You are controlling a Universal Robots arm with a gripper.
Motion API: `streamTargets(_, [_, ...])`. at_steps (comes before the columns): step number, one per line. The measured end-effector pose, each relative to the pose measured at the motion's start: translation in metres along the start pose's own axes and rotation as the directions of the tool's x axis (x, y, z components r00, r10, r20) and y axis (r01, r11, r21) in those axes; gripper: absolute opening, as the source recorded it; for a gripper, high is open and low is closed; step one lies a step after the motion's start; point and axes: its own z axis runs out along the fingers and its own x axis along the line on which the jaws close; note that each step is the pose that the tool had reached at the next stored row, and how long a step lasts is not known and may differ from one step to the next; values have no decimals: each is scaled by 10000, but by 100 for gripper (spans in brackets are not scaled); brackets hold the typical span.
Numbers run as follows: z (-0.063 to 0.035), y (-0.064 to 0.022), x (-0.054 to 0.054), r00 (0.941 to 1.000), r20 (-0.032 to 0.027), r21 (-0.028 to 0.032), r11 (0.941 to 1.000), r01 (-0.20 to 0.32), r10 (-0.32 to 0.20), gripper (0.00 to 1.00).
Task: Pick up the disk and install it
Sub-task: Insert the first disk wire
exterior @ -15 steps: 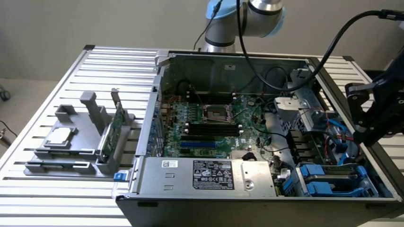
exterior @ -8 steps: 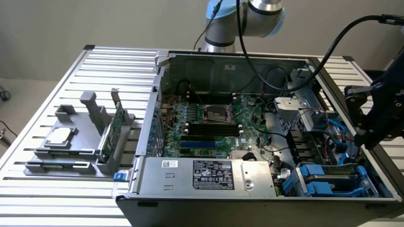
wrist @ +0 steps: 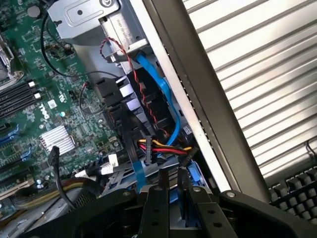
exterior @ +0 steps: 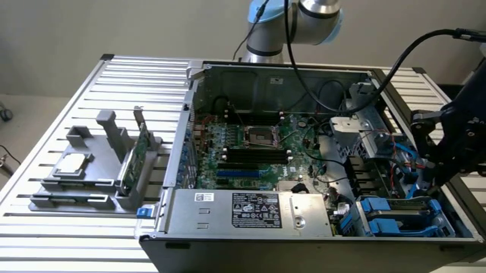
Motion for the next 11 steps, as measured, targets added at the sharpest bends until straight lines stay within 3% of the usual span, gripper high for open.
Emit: streamTargets(11, [103, -32, -9, 9946, 43, 57, 9946, -1035, 1035, 22])
